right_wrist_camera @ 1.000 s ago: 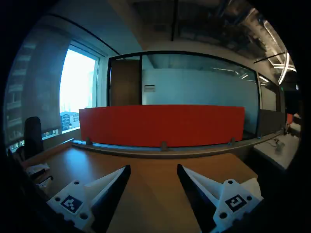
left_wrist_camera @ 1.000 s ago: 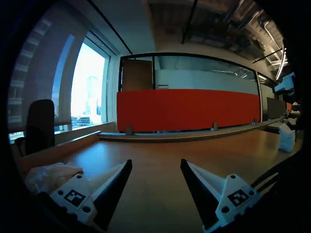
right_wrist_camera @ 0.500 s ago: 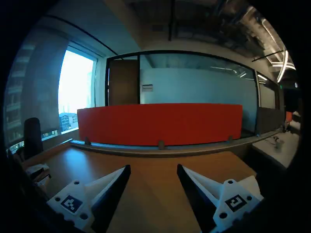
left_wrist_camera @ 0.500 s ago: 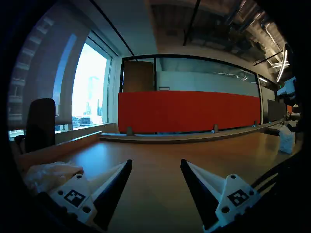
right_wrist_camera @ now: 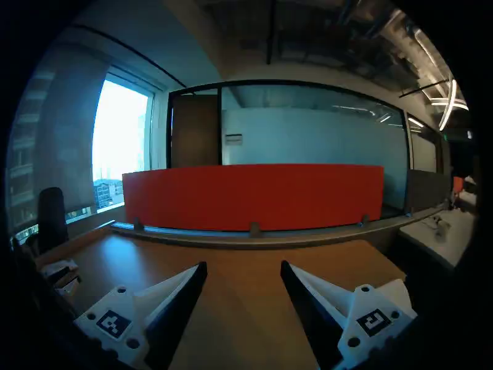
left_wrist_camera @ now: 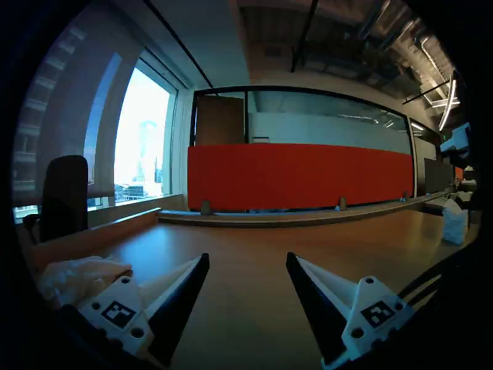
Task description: Fold towel
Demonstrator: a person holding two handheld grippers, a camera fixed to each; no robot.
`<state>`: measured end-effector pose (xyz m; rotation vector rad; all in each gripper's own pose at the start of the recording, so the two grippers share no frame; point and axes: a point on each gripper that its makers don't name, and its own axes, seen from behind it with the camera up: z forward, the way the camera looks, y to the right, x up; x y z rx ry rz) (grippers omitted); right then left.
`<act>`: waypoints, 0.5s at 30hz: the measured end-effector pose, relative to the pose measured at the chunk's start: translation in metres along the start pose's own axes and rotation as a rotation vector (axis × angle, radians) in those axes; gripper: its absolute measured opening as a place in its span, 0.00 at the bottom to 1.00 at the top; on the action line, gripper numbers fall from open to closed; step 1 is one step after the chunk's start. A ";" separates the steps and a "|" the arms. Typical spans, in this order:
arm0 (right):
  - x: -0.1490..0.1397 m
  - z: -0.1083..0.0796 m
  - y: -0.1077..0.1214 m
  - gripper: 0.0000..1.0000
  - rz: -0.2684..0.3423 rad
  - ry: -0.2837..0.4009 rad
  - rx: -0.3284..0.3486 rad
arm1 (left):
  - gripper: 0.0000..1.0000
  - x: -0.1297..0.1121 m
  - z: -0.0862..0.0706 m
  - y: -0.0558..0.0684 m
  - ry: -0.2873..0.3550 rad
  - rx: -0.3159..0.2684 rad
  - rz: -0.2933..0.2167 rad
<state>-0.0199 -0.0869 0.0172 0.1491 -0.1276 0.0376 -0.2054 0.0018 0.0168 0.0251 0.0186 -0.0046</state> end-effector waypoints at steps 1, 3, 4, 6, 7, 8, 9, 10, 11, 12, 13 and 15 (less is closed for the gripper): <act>0.001 0.000 0.001 0.92 -0.001 0.003 -0.002 | 0.92 0.000 0.000 0.000 0.000 0.000 0.000; 0.002 -0.001 0.004 0.92 -0.003 0.009 -0.005 | 0.93 -0.001 0.000 0.000 0.000 0.000 0.000; 0.004 -0.002 0.006 0.92 -0.005 0.013 -0.006 | 0.93 -0.001 0.000 0.001 0.000 0.000 0.000; 0.007 -0.003 0.008 0.92 -0.009 0.020 -0.010 | 0.93 -0.001 0.000 0.001 0.000 0.000 0.001; 0.008 -0.003 0.010 0.92 -0.013 0.023 -0.014 | 0.93 -0.001 0.000 0.001 0.000 0.000 0.000; 0.010 -0.003 0.012 0.92 -0.017 0.027 -0.018 | 0.93 -0.002 0.000 0.001 0.000 0.000 0.000; 0.012 -0.004 0.013 0.92 -0.021 0.030 -0.021 | 0.93 -0.002 0.000 0.001 0.000 0.000 0.000; 0.014 -0.004 0.015 0.92 -0.026 0.033 -0.025 | 0.93 -0.002 0.000 0.001 0.000 0.000 0.000; 0.016 -0.004 0.017 0.92 -0.031 0.036 -0.029 | 0.93 -0.002 0.000 0.001 0.001 0.000 0.000; 0.018 -0.004 0.019 0.92 -0.036 0.040 -0.032 | 0.93 -0.003 0.000 0.001 0.001 0.000 0.000; 0.020 -0.004 0.021 0.92 -0.041 0.044 -0.035 | 0.92 -0.003 0.000 0.001 0.001 0.000 0.000; 0.023 -0.004 0.025 0.92 -0.052 0.053 -0.042 | 0.93 -0.003 -0.001 0.001 0.001 0.000 0.000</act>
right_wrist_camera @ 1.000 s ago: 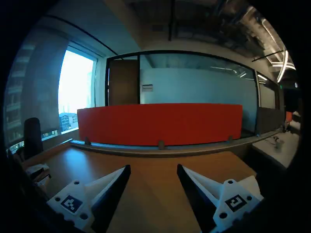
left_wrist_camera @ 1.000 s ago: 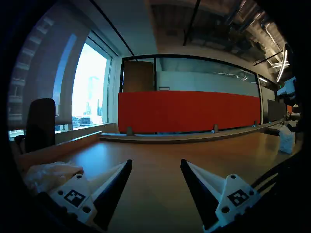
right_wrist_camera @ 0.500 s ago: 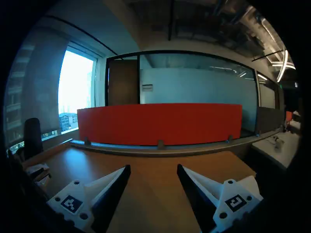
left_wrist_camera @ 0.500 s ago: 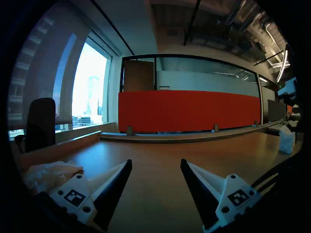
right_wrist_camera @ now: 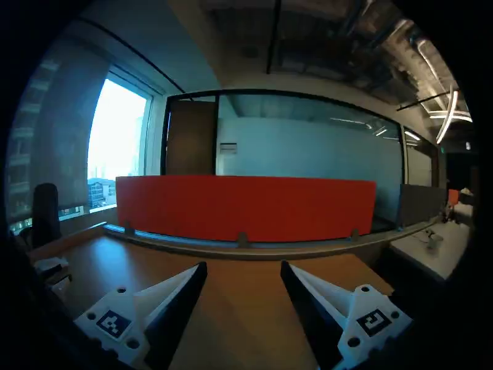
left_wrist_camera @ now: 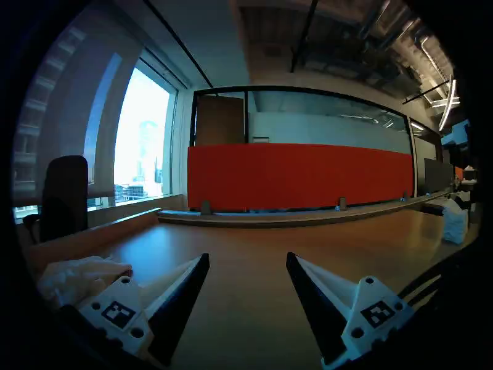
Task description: Fold towel
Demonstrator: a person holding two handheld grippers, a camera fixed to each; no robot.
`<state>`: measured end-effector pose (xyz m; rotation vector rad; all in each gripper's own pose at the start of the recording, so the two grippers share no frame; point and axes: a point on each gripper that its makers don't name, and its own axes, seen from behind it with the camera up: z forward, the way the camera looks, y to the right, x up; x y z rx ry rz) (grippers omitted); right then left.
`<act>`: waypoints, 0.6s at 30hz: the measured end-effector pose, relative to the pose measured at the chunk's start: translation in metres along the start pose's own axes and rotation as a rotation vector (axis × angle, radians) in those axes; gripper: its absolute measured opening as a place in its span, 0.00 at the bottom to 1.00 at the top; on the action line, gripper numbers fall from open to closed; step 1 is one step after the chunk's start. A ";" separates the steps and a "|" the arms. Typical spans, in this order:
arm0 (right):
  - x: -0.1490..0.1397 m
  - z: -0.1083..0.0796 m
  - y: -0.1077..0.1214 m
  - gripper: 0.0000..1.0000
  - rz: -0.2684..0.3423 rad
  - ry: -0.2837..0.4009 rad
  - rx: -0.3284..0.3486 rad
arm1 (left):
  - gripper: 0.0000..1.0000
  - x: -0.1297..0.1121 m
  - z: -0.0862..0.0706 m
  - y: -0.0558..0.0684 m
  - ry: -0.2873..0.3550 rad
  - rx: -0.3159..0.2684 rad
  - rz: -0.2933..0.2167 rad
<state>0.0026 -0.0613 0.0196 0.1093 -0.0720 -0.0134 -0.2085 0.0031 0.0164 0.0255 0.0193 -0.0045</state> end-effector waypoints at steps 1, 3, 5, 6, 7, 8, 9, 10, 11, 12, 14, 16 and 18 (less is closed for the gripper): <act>0.001 0.000 0.002 0.92 -0.004 0.004 -0.004 | 0.93 0.000 0.000 0.000 0.000 0.000 0.000; 0.002 0.000 0.007 0.92 -0.012 0.013 -0.013 | 0.93 0.000 0.000 0.000 0.000 0.000 0.000; 0.001 0.001 0.012 0.92 -0.014 0.020 -0.025 | 0.93 -0.001 0.000 0.000 0.000 0.000 0.000; -0.001 0.001 0.016 0.92 -0.015 0.023 -0.033 | 0.93 -0.001 0.000 0.000 0.000 0.000 0.000; -0.004 0.002 0.020 0.92 -0.014 0.026 -0.043 | 0.93 -0.001 0.000 0.000 0.000 0.000 0.000; -0.007 0.002 0.025 0.92 -0.014 0.029 -0.055 | 0.92 -0.001 0.000 0.000 0.000 0.000 0.000; -0.010 0.002 0.029 0.92 -0.013 0.032 -0.064 | 0.92 -0.001 0.000 0.000 0.000 0.000 0.000; -0.013 0.002 0.033 0.92 -0.011 0.036 -0.073 | 0.92 -0.001 0.000 0.000 0.000 0.000 0.000; -0.017 0.001 0.038 0.92 -0.008 0.041 -0.082 | 0.93 -0.001 0.000 0.000 0.000 0.000 0.000; -0.021 0.001 0.041 0.92 -0.004 0.044 -0.086 | 0.93 -0.001 0.000 0.000 0.000 0.000 0.000; -0.032 -0.001 0.044 0.92 0.009 0.047 -0.084 | 0.93 -0.001 0.000 0.000 0.000 0.000 0.000; -0.042 -0.002 0.048 0.92 0.024 0.048 -0.083 | 0.93 -0.001 0.000 0.000 0.000 0.000 0.000; -0.053 -0.003 0.051 0.92 0.039 0.047 -0.084 | 0.93 -0.001 0.000 0.000 0.000 0.000 0.000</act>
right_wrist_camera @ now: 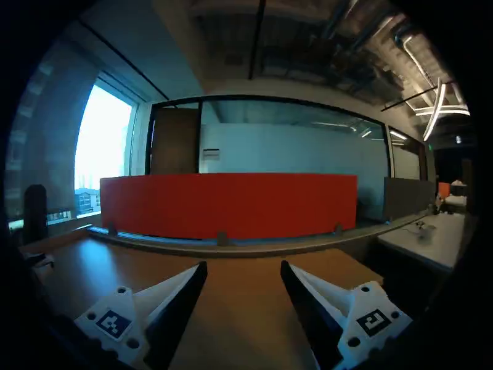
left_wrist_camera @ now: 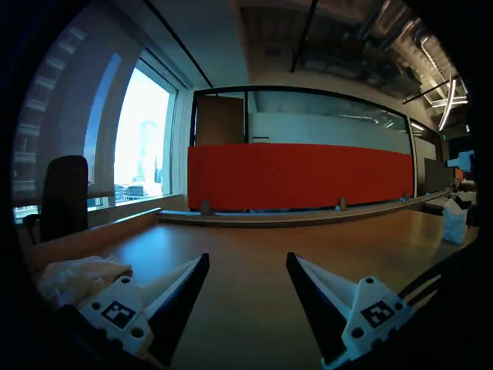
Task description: Fold towel
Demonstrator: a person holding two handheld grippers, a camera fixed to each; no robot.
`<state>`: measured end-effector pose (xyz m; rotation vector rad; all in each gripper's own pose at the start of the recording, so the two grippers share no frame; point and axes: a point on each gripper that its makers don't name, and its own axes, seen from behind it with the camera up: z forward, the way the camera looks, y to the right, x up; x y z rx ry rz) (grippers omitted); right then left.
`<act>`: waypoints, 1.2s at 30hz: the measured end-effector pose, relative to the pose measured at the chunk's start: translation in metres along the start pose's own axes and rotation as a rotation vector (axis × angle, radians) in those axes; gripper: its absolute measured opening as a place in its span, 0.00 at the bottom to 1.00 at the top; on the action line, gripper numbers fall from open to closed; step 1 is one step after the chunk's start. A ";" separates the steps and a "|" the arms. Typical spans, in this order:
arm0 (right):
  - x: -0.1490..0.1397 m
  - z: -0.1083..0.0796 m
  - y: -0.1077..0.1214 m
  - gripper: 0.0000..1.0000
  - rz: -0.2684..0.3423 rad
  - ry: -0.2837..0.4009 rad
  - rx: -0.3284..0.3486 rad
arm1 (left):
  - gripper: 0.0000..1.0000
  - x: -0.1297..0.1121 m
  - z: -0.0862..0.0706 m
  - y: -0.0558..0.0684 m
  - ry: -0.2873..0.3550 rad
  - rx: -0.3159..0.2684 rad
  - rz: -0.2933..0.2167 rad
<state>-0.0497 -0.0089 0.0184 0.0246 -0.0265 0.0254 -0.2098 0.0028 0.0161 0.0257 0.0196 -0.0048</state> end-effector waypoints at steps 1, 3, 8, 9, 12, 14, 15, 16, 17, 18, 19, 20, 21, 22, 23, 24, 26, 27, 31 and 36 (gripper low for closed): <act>-0.005 -0.001 0.002 0.92 0.004 0.000 -0.003 | 0.93 0.000 0.000 0.000 0.000 0.000 0.000; -0.016 -0.002 0.006 0.92 0.012 -0.001 -0.009 | 0.93 0.000 0.000 0.000 0.000 0.000 0.000; -0.040 -0.004 0.014 0.92 0.034 -0.003 -0.014 | 0.92 0.000 0.000 0.001 0.000 0.000 0.000; -0.044 -0.004 0.016 0.92 0.039 -0.003 -0.015 | 0.93 0.000 0.000 0.001 0.000 0.000 0.000; -0.056 -0.006 0.020 0.92 0.054 -0.003 -0.018 | 0.93 0.000 0.000 0.001 0.000 0.000 0.000; -0.064 -0.006 0.022 0.92 0.060 -0.006 -0.021 | 0.92 -0.001 0.000 0.001 0.000 0.000 0.000; -0.068 -0.006 0.022 0.92 0.061 -0.007 -0.021 | 0.93 -0.001 0.000 0.001 0.000 0.000 0.000; -0.072 -0.006 0.022 0.92 0.059 -0.008 -0.021 | 0.93 -0.001 0.000 0.001 0.000 0.000 0.000; -0.076 -0.005 0.022 0.92 0.057 -0.009 -0.021 | 0.93 -0.001 0.000 0.001 0.000 0.000 0.000; -0.080 -0.005 0.022 0.92 0.055 -0.011 -0.020 | 0.92 -0.001 0.000 0.001 0.000 0.000 0.000; -0.083 -0.004 0.021 0.92 0.051 -0.013 -0.019 | 0.92 -0.001 0.000 0.001 0.000 0.000 0.000; -0.087 -0.003 0.020 0.92 0.046 -0.016 -0.017 | 0.92 -0.001 0.000 0.001 0.000 0.000 0.000; -0.090 -0.003 0.019 0.92 0.043 -0.017 -0.015 | 0.93 -0.001 0.000 0.001 0.000 0.000 0.000; -0.091 -0.002 0.018 0.92 0.040 -0.016 -0.012 | 0.93 -0.001 0.000 0.001 0.000 0.000 0.000; -0.093 -0.002 0.017 0.92 0.036 -0.015 -0.009 | 0.93 -0.001 0.000 0.001 0.000 0.000 0.000; -0.093 -0.002 0.016 0.92 0.035 -0.013 -0.006 | 0.93 -0.001 0.000 0.001 0.000 0.000 0.000; -0.095 -0.002 0.015 0.92 0.035 -0.006 0.000 | 0.93 -0.001 0.000 0.001 0.000 0.000 0.000; -0.096 -0.002 0.014 0.92 0.035 -0.004 0.003 | 0.93 -0.001 0.000 0.001 0.000 0.000 0.000; -0.103 -0.002 0.014 0.92 0.036 -0.006 0.010 | 0.93 -0.001 0.000 0.001 0.001 0.000 0.000; -0.109 -0.004 0.014 0.92 0.031 -0.004 0.011 | 0.93 -0.001 -0.001 0.001 0.001 0.000 0.000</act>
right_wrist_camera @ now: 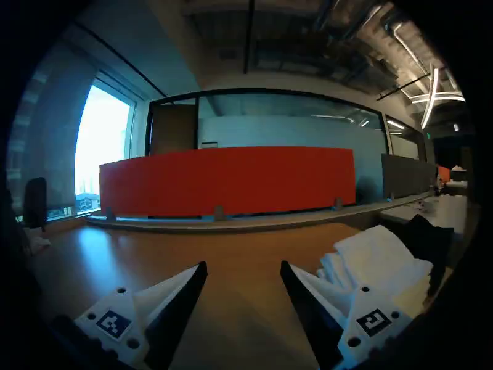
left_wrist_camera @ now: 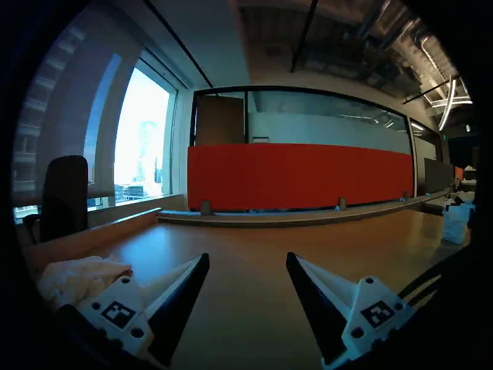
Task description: Fold towel
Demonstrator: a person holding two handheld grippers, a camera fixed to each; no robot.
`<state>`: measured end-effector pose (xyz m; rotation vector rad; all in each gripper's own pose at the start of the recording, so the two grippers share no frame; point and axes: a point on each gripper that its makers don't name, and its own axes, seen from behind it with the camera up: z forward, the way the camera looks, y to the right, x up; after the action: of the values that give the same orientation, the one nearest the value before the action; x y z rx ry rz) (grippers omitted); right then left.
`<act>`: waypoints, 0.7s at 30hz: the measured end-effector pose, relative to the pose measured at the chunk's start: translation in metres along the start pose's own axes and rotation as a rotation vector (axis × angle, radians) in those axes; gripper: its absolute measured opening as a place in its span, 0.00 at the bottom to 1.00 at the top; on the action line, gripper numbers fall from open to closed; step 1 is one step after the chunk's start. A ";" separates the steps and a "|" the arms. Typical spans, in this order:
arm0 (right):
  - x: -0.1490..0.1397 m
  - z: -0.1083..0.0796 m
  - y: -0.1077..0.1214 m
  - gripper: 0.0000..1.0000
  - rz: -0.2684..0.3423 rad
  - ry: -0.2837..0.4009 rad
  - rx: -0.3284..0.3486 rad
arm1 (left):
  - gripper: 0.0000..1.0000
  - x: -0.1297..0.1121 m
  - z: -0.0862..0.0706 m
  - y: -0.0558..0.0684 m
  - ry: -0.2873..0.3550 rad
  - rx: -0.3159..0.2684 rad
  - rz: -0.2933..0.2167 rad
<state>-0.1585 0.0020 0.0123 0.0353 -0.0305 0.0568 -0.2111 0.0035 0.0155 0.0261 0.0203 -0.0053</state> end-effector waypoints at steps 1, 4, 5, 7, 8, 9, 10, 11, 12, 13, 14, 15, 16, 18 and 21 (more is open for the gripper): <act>0.001 -0.001 -0.001 0.92 -0.003 0.005 0.002 | 0.93 0.000 0.000 0.000 0.000 0.000 0.000; 0.002 -0.002 -0.004 0.92 -0.011 0.015 0.010 | 0.93 0.000 0.000 0.000 0.000 0.000 0.000; 0.002 -0.003 -0.005 0.92 -0.014 0.017 0.012 | 0.92 0.000 0.000 0.000 0.000 0.000 0.000; 0.002 -0.003 -0.007 0.92 -0.019 0.018 0.015 | 0.92 0.000 0.000 0.000 0.000 0.000 0.000; 0.002 -0.004 -0.007 0.92 -0.022 0.019 0.016 | 0.92 0.000 0.000 0.000 0.000 0.000 0.000; 0.002 -0.004 -0.008 0.92 -0.025 0.020 0.017 | 0.92 0.000 0.000 0.000 0.000 0.000 0.000; 0.002 -0.004 -0.009 0.92 -0.029 0.021 0.019 | 0.92 0.000 0.000 0.000 0.000 0.000 0.000; 0.002 -0.004 -0.010 0.92 -0.033 0.023 0.020 | 0.93 0.000 0.000 0.000 0.000 0.000 0.000; 0.001 -0.005 -0.010 0.92 -0.036 0.024 0.022 | 0.93 0.000 0.000 0.000 0.000 0.000 0.000; 0.001 -0.005 -0.011 0.92 -0.039 0.024 0.023 | 0.93 0.000 0.000 0.000 0.000 0.000 0.000; 0.001 -0.005 -0.012 0.93 -0.042 0.024 0.025 | 0.92 0.000 0.000 0.000 0.000 0.000 0.000; 0.001 -0.005 -0.012 0.92 -0.044 0.024 0.025 | 0.92 0.000 0.000 0.000 0.000 0.000 0.000; 0.001 -0.004 -0.012 0.92 -0.043 0.024 0.025 | 0.92 0.000 0.000 0.000 0.000 0.000 0.000; 0.002 -0.005 -0.012 0.92 -0.042 0.024 0.024 | 0.92 0.000 0.000 0.000 0.000 0.000 0.000; 0.002 -0.005 -0.012 0.92 -0.043 0.024 0.024 | 0.92 0.000 0.000 0.000 0.000 0.000 0.000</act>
<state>-0.1558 -0.0100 0.0073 0.0589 -0.0053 0.0150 -0.2114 0.0037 0.0153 0.0260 0.0202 -0.0052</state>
